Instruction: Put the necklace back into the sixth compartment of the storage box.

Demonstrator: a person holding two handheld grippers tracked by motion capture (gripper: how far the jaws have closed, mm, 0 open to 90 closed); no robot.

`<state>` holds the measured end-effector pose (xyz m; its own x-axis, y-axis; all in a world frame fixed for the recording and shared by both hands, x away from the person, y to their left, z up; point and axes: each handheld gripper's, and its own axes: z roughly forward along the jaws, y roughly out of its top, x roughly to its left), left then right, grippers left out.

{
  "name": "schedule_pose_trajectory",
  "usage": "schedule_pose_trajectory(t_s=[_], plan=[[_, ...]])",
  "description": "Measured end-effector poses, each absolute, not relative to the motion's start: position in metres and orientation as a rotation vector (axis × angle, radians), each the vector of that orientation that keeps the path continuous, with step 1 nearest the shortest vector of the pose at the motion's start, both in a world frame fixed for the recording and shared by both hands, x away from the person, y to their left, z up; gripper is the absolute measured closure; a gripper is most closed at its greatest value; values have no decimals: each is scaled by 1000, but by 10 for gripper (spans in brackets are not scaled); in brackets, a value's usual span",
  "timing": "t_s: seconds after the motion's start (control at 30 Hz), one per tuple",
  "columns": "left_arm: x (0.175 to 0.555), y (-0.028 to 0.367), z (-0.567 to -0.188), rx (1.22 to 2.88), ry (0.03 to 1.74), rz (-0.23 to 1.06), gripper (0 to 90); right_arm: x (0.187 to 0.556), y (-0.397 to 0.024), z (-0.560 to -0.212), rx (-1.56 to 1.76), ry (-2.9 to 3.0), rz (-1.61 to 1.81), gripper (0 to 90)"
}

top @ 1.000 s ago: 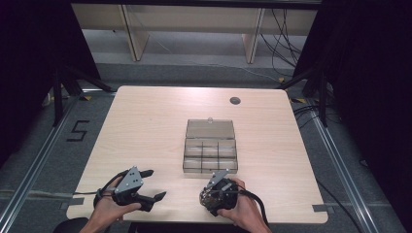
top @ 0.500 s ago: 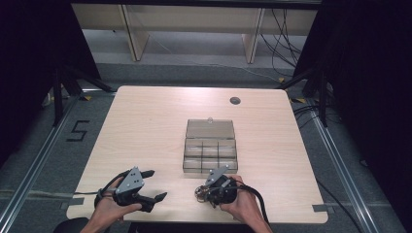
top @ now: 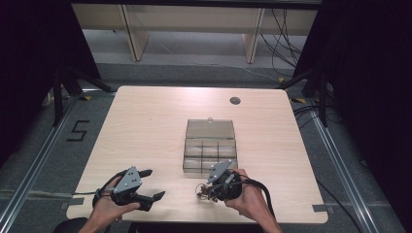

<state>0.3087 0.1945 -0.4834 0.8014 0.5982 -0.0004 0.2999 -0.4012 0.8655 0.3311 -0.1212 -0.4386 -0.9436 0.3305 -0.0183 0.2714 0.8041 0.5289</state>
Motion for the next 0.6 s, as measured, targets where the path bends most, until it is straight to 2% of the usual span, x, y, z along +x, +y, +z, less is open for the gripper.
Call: schedule_pose_trajectory(t_s=[0.6], plan=[[310, 196, -483, 2019, 657, 398, 151, 351, -141, -379, 466, 2816, 771, 876]])
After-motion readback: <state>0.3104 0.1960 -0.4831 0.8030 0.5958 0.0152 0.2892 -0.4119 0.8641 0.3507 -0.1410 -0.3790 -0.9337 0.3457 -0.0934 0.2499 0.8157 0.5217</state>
